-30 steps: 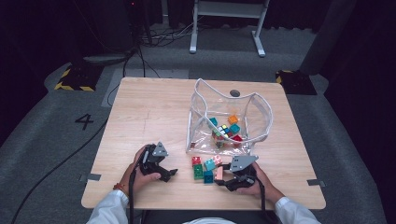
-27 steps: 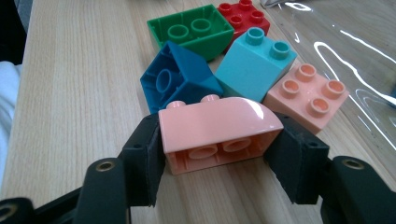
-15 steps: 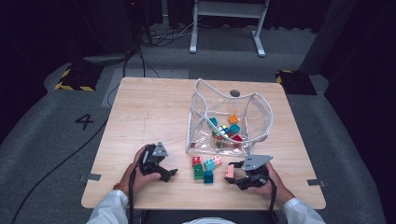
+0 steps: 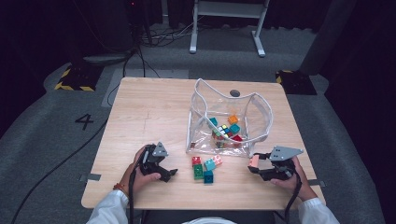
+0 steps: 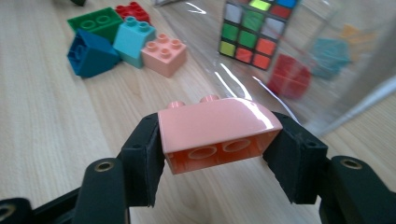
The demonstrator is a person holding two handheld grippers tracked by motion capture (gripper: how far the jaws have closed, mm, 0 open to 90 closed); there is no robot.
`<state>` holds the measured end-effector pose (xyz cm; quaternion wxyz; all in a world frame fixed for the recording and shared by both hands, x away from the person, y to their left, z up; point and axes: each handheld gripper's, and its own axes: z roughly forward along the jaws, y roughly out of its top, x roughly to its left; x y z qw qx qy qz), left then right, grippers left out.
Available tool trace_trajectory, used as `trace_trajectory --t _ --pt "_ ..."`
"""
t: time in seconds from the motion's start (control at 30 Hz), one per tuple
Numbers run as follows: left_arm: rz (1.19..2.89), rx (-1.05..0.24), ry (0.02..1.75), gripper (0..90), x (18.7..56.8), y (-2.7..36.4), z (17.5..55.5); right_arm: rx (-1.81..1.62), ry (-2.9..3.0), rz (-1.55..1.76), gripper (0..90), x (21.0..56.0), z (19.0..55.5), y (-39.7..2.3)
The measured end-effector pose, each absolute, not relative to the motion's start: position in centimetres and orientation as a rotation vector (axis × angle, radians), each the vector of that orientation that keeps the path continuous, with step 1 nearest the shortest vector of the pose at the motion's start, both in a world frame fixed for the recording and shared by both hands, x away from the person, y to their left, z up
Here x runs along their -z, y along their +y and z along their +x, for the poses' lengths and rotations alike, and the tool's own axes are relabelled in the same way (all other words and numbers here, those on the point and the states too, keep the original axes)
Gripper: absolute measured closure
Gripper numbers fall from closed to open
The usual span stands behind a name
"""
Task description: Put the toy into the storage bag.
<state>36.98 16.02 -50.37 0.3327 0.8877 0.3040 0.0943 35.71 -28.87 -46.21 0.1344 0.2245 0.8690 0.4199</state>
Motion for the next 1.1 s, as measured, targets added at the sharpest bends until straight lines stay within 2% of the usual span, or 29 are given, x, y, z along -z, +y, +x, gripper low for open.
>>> trace_trajectory --t 0.47,0.7,1.1 --pt "2.319 -0.246 0.794 0.4 50.4 16.0 37.0 -1.238 2.406 0.751 40.5 43.4 37.2 -33.5" --pt "2.318 -0.246 0.794 0.4 50.4 16.0 37.0 -1.262 2.343 0.764 40.6 40.3 38.5 -35.0" --pt "2.318 -0.246 0.794 0.4 50.4 16.0 37.0 -1.266 2.263 0.75 40.6 34.2 41.1 -34.8"
